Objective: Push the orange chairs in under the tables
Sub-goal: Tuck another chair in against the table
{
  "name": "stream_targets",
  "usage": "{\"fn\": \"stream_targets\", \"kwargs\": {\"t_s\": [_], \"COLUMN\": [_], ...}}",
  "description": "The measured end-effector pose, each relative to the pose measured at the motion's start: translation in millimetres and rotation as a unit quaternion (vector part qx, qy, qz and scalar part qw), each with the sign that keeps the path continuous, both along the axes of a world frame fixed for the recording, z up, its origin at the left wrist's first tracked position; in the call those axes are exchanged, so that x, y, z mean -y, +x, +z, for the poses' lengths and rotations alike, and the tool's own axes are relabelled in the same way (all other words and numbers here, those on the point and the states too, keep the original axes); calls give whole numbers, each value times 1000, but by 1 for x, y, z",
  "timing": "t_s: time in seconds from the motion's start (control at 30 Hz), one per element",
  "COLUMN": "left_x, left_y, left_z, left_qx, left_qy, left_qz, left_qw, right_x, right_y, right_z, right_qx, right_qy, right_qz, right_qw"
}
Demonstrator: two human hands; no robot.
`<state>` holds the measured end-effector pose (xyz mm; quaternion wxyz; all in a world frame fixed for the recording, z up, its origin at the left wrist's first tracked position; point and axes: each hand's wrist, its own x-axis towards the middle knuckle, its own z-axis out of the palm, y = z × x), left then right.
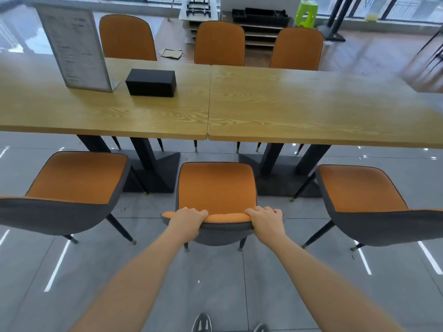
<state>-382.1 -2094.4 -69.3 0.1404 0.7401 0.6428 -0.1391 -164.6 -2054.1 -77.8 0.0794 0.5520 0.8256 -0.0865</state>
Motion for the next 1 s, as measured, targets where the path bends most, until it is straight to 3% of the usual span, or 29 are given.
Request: {"fn": "stream_targets", "kwargs": {"t_s": [0.6,1.0], "left_x": [-27,-19], "left_y": [-74,-69], "left_z": [-12,4], "left_qx": [44,-41], "left_qy": [85,60], "left_qz": [37,86], "left_qw": [995,994], "right_x": [-33,-12], "right_y": [-78,-44], "right_z": [3,20], "right_qx": [5,-70], "right_qy": [-12,-73], "right_qz": [10,33], "right_qw": [1000,994]}}
